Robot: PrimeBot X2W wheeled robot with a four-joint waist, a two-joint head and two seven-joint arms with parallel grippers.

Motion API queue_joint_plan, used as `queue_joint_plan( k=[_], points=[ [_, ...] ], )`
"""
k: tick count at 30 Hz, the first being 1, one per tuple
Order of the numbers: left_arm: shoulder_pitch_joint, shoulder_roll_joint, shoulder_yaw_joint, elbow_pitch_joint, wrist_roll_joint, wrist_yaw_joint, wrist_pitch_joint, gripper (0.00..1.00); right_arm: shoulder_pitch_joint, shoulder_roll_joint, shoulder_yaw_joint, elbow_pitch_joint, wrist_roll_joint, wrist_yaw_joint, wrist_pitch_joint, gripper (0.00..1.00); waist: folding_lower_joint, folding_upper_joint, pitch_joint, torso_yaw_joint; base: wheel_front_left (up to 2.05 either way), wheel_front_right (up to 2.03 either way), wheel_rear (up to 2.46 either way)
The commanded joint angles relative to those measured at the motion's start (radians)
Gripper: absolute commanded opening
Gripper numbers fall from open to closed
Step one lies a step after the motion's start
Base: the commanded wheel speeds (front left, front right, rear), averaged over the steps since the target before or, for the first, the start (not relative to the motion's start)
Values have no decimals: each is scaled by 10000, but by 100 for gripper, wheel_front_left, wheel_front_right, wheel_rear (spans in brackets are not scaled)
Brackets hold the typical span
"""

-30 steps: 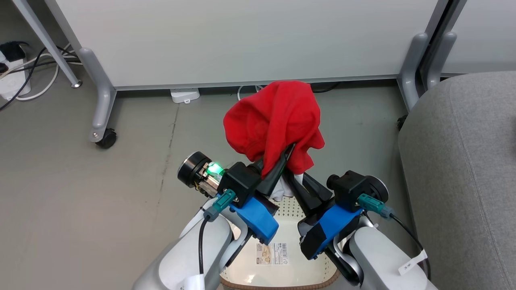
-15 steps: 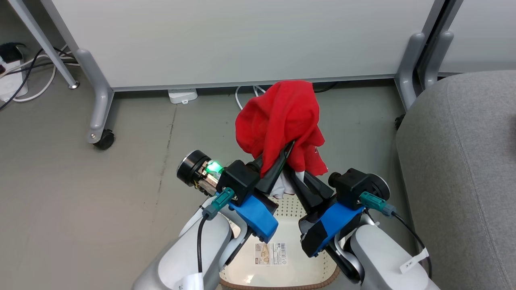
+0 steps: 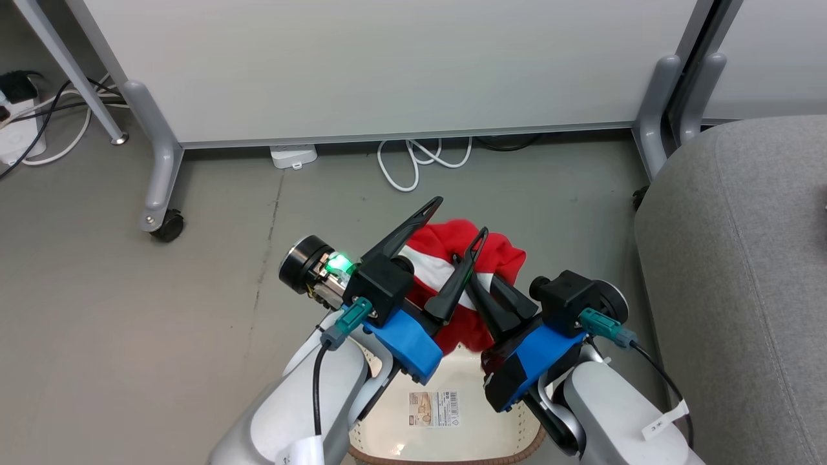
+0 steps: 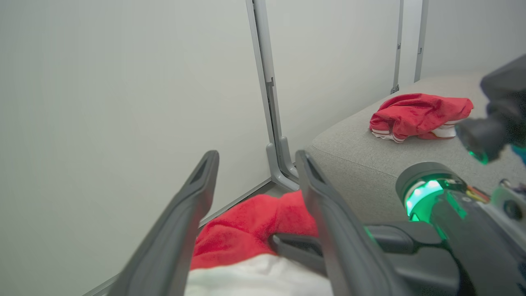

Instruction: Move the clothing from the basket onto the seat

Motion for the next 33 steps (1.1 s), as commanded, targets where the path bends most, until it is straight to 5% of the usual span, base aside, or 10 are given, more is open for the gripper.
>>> queue_joint_plan(
  k=[1, 16, 33],
  points=[
    [44, -3, 81, -58, 88, 20, -50, 100, 60, -17, -47, -19, -75, 1, 6, 0, 0, 0, 2, -10, 0, 0, 0],
    [167, 85, 247, -146, 244, -18, -50, 100, 242, -19, -644, -251, -207, 1, 5, 0, 0, 0, 24, -310, 0, 0, 0],
    [359, 440, 512, -692, 448, 107, -51, 100, 447, -49, -2626, -1642, -1172, 1, 2, 0, 0, 0, 681, -2182, 0, 0, 0]
  ],
)
